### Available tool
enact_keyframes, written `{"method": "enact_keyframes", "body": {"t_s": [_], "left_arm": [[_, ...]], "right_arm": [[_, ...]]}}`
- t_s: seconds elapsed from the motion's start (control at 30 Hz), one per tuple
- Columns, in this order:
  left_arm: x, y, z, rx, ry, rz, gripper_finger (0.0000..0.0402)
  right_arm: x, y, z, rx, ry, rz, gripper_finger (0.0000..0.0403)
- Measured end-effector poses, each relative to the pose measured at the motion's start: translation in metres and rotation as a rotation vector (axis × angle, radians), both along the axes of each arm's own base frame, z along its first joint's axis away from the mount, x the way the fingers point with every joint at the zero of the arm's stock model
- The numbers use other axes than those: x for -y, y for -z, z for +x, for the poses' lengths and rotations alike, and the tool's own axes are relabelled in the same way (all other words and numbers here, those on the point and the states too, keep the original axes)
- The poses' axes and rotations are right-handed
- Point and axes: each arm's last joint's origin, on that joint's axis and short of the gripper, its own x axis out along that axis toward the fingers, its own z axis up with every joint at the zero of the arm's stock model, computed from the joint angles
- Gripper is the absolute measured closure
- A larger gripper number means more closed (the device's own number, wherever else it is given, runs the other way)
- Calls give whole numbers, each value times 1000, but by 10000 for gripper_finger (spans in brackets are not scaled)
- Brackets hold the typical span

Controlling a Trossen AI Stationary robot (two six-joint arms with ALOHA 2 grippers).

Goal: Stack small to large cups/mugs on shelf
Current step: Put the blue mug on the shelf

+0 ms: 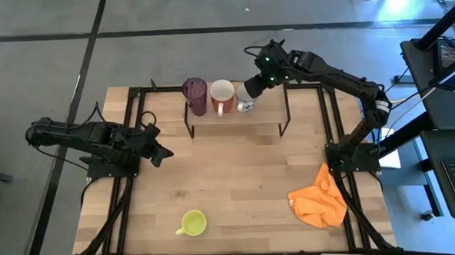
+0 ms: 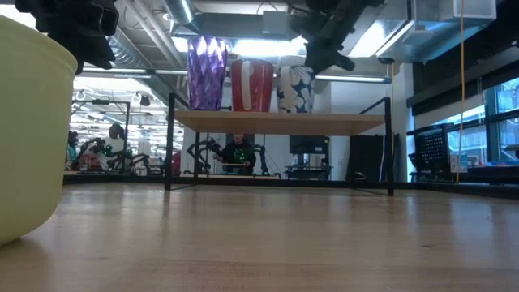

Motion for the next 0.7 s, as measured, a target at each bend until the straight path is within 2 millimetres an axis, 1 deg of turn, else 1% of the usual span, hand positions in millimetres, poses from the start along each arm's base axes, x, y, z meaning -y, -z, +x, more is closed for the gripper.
{"method": "enact_keyframes", "body": {"t_s": [0.23,0.57,0.7], "left_arm": [[0,0,0,-2,0,0,347],[0,2,-1,-20,-13,-10,347],[0,2,-1,-20,-13,-10,347]], "right_arm": [[1,1,1,4,-16,-14,365],[2,0,2,-5,-57,-62,364],[0,-8,-2,-2,-47,-102,364]]}}
